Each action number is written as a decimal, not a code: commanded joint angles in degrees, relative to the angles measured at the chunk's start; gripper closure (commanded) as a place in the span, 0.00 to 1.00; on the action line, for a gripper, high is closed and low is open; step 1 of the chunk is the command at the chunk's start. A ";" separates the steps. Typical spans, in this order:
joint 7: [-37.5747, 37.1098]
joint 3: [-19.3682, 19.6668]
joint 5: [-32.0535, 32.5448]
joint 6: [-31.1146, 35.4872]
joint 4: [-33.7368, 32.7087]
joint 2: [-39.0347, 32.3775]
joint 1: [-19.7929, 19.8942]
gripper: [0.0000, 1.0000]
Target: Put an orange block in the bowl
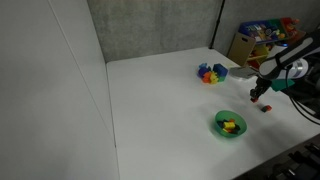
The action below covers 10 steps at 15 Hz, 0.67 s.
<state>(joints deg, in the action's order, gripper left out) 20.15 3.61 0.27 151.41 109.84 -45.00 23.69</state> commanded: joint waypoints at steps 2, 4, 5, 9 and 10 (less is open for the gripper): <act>-4.01 -0.47 -0.43 -3.82 3.82 7.27 -4.55 0.90; -6.86 -0.35 -0.28 -5.38 5.54 9.42 -7.65 0.90; -8.40 -0.36 -0.23 -5.93 6.62 10.47 -9.24 0.90; -13.44 -0.93 -0.11 -6.88 11.64 14.21 -15.00 0.90; -14.25 -1.19 -0.06 -6.71 12.85 15.01 -16.22 0.90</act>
<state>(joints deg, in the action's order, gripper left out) 8.74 2.86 0.26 145.34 117.84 -34.28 10.13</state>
